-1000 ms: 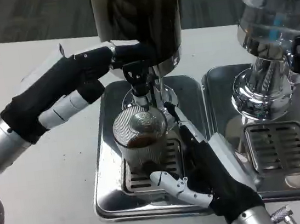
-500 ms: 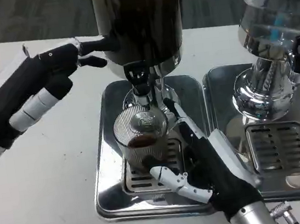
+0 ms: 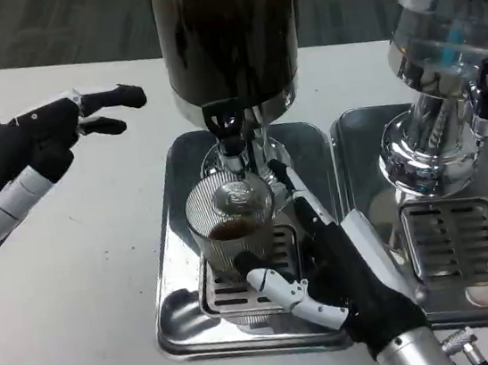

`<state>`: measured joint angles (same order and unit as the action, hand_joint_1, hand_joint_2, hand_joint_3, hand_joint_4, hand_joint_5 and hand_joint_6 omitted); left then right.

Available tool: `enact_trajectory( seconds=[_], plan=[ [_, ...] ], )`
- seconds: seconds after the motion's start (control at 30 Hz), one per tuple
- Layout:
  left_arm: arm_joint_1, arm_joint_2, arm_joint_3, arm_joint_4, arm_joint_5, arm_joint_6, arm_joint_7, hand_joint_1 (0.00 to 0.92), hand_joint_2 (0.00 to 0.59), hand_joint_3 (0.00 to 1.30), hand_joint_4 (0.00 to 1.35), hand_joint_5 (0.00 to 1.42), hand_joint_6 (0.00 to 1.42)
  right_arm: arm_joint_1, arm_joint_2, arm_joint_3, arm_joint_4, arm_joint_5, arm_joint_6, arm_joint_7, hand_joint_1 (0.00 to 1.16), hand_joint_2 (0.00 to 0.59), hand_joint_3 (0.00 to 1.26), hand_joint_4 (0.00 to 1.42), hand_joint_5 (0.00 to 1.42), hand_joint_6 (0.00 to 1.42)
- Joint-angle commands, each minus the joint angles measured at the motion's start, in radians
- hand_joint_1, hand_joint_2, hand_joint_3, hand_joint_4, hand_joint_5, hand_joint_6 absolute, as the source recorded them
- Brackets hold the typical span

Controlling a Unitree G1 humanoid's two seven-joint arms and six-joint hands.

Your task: Grasp the cup under the faucet to collect the drink, then remove the cup.

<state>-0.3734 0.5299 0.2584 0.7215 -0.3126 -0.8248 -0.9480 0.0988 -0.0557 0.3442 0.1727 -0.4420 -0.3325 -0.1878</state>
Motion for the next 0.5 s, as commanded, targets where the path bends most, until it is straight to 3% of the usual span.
enact_trajectory(
  seconds=[0.03,0.5],
  plan=[
    [0.03,0.012,0.009,0.019,-0.001,-0.015,0.019,0.0,0.125,0.36,0.23,0.15,0.3,-0.011,-0.006,-0.005,0.008,0.004,-0.003,0.008,0.42,0.231,0.0,0.0,0.0,0.0],
    [0.091,0.028,0.015,0.074,0.007,-0.037,0.04,0.0,0.114,0.36,0.24,0.16,0.31,-0.047,-0.001,-0.031,0.04,0.018,-0.008,-0.001,0.41,0.234,0.0,0.0,0.0,0.0]
  ],
)
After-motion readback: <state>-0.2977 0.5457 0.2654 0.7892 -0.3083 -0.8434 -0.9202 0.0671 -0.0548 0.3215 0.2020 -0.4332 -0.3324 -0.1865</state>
